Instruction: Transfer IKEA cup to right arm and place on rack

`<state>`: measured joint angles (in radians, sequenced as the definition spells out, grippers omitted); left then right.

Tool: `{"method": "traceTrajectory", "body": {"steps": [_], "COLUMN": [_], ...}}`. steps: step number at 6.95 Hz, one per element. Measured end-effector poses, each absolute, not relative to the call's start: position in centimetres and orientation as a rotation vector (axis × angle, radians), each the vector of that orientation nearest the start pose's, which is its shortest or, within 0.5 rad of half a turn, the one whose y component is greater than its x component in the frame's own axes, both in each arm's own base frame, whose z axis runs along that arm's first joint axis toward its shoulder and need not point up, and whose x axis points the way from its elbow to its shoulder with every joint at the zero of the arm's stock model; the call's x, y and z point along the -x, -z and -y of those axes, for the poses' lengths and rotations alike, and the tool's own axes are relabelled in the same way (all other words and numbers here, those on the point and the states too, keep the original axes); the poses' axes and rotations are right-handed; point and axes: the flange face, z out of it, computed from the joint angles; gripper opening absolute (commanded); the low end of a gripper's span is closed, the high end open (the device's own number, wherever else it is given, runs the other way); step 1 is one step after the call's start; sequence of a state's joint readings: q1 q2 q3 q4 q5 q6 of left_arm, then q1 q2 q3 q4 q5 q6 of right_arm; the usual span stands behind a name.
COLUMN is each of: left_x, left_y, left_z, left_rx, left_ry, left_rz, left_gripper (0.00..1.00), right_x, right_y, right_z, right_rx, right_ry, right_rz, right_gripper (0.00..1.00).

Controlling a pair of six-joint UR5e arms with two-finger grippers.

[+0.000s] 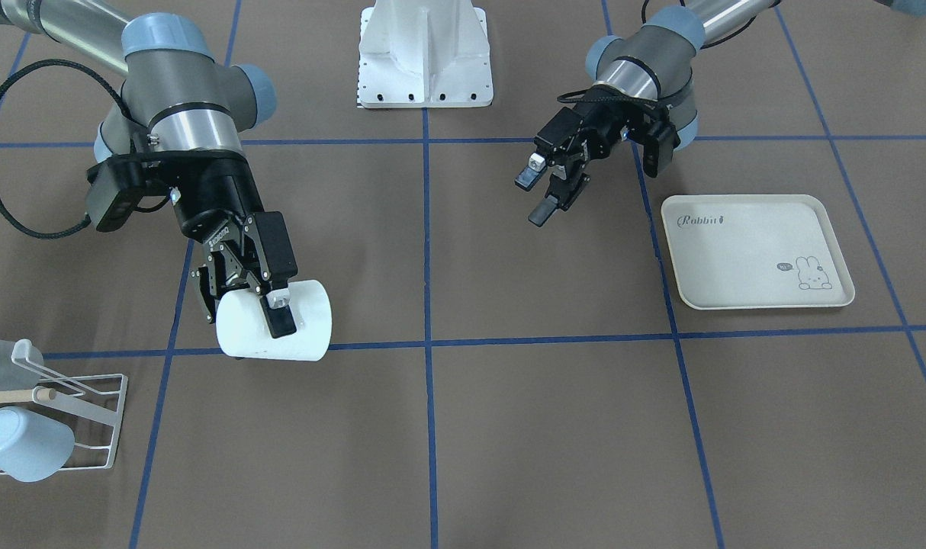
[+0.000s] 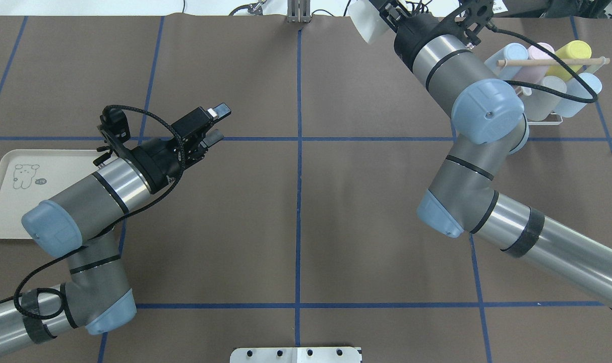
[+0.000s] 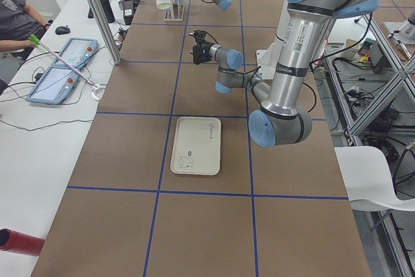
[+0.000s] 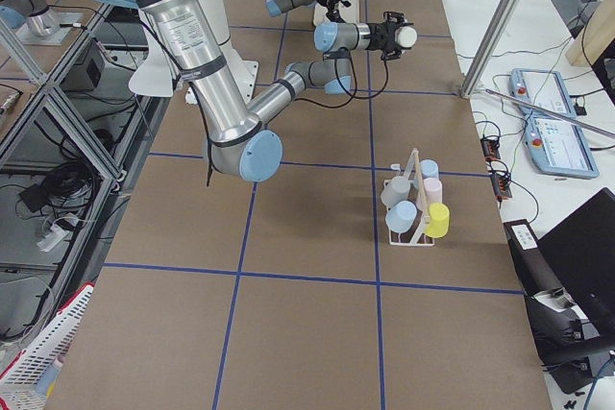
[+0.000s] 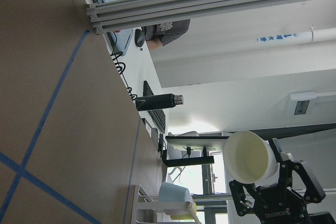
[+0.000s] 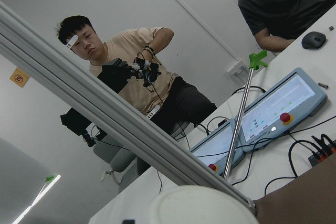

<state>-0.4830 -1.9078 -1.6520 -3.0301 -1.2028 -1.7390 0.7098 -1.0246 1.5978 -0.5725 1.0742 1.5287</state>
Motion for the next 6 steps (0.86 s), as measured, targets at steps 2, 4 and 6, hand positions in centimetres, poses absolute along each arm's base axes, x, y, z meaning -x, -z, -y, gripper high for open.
{"method": "traceTrajectory", "body": {"steps": [2, 4, 6], "left_x": [-39.1, -35.8, -31.6], "left_y": [-27.7, -27.1, -28.0], "left_z": [42.5, 42.9, 43.4], "left_rx": [-0.695, -0.772, -0.846], "left_ry": [0.732, 0.680, 0.615], "left_rz": [-1.631, -1.434, -1.251], "left_gripper": [1.00, 1.00, 1.00], "right_x": [35.8, 34.9, 33.9], "right_y": [-21.8, -22.5, -25.2], "right_z": [56.5, 57.1, 57.3], "right_rx": [-1.078, -1.162, -1.213], "right_ry": [-0.900, -0.883, -0.829], "right_rz": [1.098, 0.869, 0.670], "right_gripper": [0.00, 0.00, 0.00]}}
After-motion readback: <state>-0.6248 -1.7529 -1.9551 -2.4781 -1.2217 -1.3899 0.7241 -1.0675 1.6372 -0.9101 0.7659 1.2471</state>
